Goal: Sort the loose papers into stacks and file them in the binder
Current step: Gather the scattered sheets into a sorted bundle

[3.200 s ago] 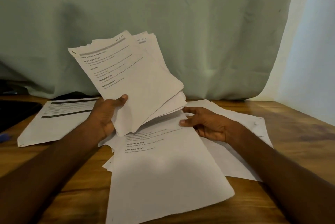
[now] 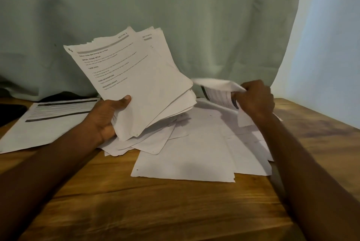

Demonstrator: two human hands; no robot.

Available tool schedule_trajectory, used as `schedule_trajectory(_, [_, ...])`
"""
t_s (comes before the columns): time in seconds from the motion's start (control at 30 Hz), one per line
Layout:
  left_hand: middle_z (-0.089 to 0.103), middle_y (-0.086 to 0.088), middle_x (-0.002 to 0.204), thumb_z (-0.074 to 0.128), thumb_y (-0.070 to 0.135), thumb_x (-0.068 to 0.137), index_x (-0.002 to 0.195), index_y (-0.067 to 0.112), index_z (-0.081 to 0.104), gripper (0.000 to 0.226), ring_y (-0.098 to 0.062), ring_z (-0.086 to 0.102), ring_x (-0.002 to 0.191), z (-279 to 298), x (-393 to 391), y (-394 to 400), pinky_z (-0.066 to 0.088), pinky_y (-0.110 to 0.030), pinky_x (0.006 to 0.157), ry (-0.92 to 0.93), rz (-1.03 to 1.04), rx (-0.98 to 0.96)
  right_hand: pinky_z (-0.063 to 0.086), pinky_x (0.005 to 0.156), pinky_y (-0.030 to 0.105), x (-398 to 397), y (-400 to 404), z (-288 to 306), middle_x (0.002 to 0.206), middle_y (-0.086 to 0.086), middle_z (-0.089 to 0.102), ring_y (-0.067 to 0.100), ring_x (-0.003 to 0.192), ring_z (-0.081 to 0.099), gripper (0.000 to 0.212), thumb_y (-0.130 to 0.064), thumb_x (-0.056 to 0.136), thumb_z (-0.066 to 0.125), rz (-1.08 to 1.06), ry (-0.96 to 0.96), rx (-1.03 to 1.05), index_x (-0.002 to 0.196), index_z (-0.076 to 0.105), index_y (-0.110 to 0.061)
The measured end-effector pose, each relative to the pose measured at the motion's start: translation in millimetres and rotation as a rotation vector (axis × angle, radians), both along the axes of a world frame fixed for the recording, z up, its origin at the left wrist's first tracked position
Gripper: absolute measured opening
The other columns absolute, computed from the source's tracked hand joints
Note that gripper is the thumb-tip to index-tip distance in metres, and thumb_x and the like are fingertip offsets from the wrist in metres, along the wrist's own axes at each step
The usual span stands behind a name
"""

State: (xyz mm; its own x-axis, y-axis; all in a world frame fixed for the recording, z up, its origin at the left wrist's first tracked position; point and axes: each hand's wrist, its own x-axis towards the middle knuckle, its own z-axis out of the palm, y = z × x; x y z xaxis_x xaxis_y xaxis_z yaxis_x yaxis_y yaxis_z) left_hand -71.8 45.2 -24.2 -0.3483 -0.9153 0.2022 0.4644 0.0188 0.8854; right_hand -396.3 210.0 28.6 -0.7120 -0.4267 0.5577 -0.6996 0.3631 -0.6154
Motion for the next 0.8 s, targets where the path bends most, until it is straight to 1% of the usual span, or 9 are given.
schedule_trajectory(0.03, [0.071,-0.001,0.119,0.062,0.004,0.096,0.131,0.019,0.061,0.038,-0.015,0.073,0.094,-0.6,0.3,-0.9,0.059,-0.033,0.071,0.010,-0.003,-0.004,0.052,0.071,0.032,-0.6,1.3,3.4,0.087,0.006,0.072,0.029,0.079,0.069,0.016,-0.024,0.081,0.073,0.053,-0.090,-0.146,0.096,0.076,-0.017])
schedule_trajectory(0.1, [0.073,0.000,0.114,0.061,0.004,0.094,0.129,0.019,0.062,0.038,-0.013,0.075,0.089,-0.5,0.3,-2.3,0.061,-0.029,0.066,0.039,-0.017,-0.018,0.056,0.069,0.032,-2.2,2.4,8.1,0.094,0.002,0.074,0.024,0.084,0.071,0.024,-0.022,0.086,0.076,0.365,-0.480,-0.446,0.108,0.073,-0.014])
schedule_trajectory(0.17, [0.074,0.001,0.112,0.060,0.005,0.094,0.125,0.021,0.064,0.035,-0.012,0.076,0.088,0.2,0.0,-2.9,0.061,-0.027,0.063,0.046,-0.037,-0.046,0.060,0.083,0.041,-5.3,-1.3,6.8,0.114,0.009,0.075,0.032,0.107,0.071,0.041,-0.016,0.089,0.076,0.752,-0.861,-0.657,0.128,0.067,-0.008])
schedule_trajectory(0.23, [0.072,-0.001,0.115,0.060,0.007,0.094,0.130,0.020,0.062,0.038,-0.013,0.075,0.091,1.8,-0.8,-1.4,0.062,-0.030,0.067,0.027,-0.045,-0.087,0.054,0.100,0.053,-4.0,-5.0,3.1,0.130,0.013,0.069,0.034,0.122,0.065,0.044,-0.011,0.091,0.072,0.914,-1.027,-0.739,0.134,0.062,-0.010])
schedule_trajectory(0.3, [0.070,-0.003,0.121,0.064,0.012,0.087,0.139,0.017,0.057,0.054,-0.018,0.071,0.101,3.4,-1.3,0.8,0.059,-0.036,0.077,0.014,-0.050,-0.125,0.050,0.105,0.056,0.7,-8.6,-0.1,0.132,0.013,0.068,0.033,0.125,0.063,0.035,-0.009,0.092,0.069,0.970,-1.090,-0.744,0.127,0.065,-0.014])
schedule_trajectory(0.4, [0.068,-0.006,0.127,0.068,0.015,0.078,0.145,0.016,0.054,0.068,-0.025,0.065,0.115,5.3,-0.3,3.7,0.053,-0.041,0.085,0.025,-0.049,-0.107,0.055,0.098,0.054,10.1,-15.3,-4.5,0.126,0.012,0.071,0.032,0.119,0.067,0.039,-0.010,0.093,0.070,1.000,-1.120,-0.704,0.131,0.065,-0.015])
schedule_trajectory(0.5, [0.070,-0.005,0.124,0.072,0.017,0.076,0.143,0.017,0.056,0.068,-0.027,0.064,0.119,6.9,0.9,5.2,0.054,-0.040,0.083,0.043,-0.031,-0.090,0.061,0.085,0.048,15.9,-19.0,-4.1,0.124,0.011,0.072,0.030,0.110,0.070,0.047,-0.013,0.093,0.071,0.977,-1.110,-0.639,0.139,0.061,-0.013])
schedule_trajectory(0.6, [0.075,-0.001,0.115,0.095,0.035,0.057,0.134,0.019,0.062,0.085,-0.020,0.072,0.106,8.3,2.2,7.0,0.060,-0.034,0.073,0.038,-0.037,-0.096,0.059,0.086,0.047,18.4,-21.7,-4.2,0.129,0.013,0.069,0.035,0.121,0.065,0.049,-0.016,0.094,0.071,0.994,-1.107,-0.604,0.141,0.059,-0.012])
schedule_trajectory(0.8, [0.068,-0.004,0.122,0.063,0.009,0.088,0.146,0.015,0.052,0.059,-0.021,0.067,0.107,7.3,0.0,5.9,0.053,-0.040,0.086,0.048,-0.010,-0.123,0.056,0.093,0.051,19.6,-20.2,-5.1,0.135,0.013,0.066,0.036,0.121,0.064,0.047,-0.022,0.098,0.066,1.084,-1.136,-0.593,0.144,0.057,-0.016])
